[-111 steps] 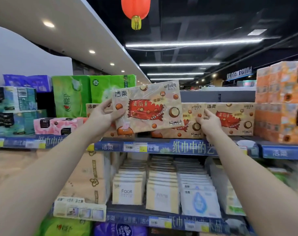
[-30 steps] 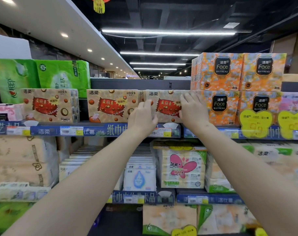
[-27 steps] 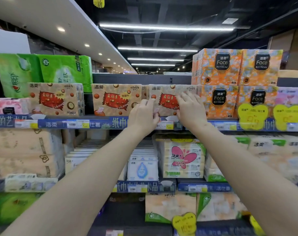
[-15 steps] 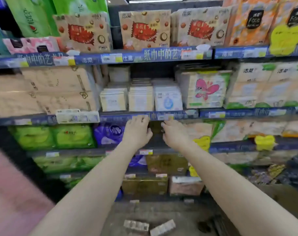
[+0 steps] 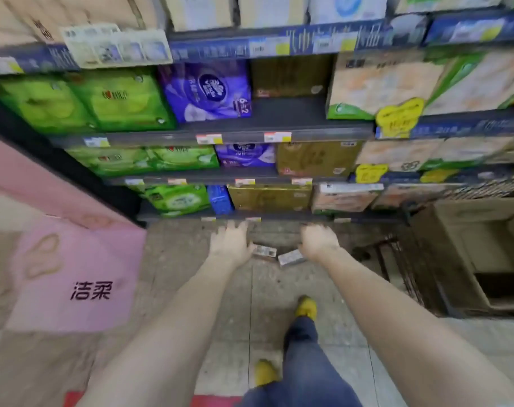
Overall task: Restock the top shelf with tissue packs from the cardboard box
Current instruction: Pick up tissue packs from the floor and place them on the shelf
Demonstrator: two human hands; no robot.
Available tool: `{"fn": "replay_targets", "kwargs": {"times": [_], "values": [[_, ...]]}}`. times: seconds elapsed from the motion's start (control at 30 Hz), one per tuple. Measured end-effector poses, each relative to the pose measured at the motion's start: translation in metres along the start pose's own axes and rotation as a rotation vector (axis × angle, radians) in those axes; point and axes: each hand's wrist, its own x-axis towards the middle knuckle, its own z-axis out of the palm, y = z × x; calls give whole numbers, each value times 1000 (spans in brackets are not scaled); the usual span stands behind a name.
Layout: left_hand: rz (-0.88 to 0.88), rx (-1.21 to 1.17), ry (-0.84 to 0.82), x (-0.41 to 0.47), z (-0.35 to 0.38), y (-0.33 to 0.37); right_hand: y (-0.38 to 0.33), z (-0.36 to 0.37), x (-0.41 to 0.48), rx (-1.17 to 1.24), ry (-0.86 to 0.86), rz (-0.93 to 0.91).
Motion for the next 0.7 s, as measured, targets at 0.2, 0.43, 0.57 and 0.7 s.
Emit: {"fn": "replay_targets", "kwargs": {"times": [0.2, 0.43, 0.57, 0.7], "values": [[-28, -39, -142, 51, 64, 13, 33, 65, 41, 82, -145, 73], [-49, 6, -231, 144, 131, 16, 92, 137, 126, 112, -219, 131], [-91, -3, -270, 181, 185, 3, 115, 190, 179, 103, -249, 184], [-109, 22, -323, 219, 255, -22, 125, 251, 231, 86, -255, 184]]}}
